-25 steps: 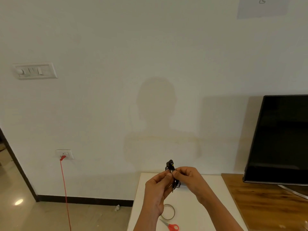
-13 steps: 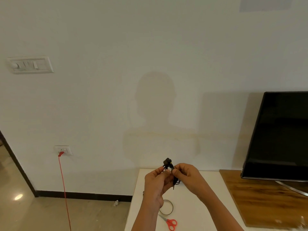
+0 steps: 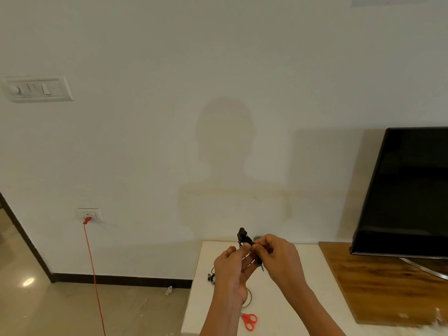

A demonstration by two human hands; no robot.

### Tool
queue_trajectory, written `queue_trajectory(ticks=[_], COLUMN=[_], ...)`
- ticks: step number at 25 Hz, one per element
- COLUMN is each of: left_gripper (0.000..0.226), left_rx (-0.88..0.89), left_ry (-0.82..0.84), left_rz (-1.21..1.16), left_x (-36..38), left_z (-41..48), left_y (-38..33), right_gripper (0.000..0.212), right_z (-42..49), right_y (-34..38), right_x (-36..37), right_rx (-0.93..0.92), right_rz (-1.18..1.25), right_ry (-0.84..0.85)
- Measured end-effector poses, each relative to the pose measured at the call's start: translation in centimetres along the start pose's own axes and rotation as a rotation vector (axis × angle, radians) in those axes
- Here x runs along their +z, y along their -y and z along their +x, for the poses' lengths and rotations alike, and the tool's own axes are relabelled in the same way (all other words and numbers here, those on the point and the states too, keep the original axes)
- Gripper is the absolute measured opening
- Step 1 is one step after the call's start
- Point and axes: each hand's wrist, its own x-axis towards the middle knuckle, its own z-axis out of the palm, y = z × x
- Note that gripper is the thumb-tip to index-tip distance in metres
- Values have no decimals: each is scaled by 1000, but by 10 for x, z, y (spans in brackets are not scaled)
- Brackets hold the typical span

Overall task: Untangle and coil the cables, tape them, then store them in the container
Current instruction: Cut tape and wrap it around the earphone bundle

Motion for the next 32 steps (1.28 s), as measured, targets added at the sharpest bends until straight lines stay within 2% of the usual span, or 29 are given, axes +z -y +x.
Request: queue_trajectory(ticks=[5,8,10,13,15,18,21,24,28,32], left_gripper=[13,11,11,20,25,30,34,37,24,14], left_rx=[11,43,63,72,50,11,-7,-75,-193,-226], left_ry=[-11,-35,-28,34,12,-39,-67,-83,-36,-6], left_rz=[-5,57,118,149,127,154,227,135,-37,-108], left_x=[0,2,3,1,-3,-6,-8,-11,-12,-11], left_z=[0,0,1,0,-1,-1,4,9,10,12], left_y=[1,0,-2,-6,-7,-6,-5,-4,-4,-3], right_gripper=[14,16,14,5,6,12,15,17,16,14], right_z=[1,3,1,-3,-3,-4,-6,-8,-10,-16], right_y=[-8,-13,-13,-7,-5,-4,-5,-10,-14,-16], right_x=[2,4,2,-3,-5,-7,-5,-3,2,18], right_rx=[-334,-393,-358,-123,-28,-27,-65,-78,-53,96], right_rz=[-233,-342,-237,117,247,273,177,156,260,446], right_ry=[-115,-109,-98,-35,12,86,125,107,57,6])
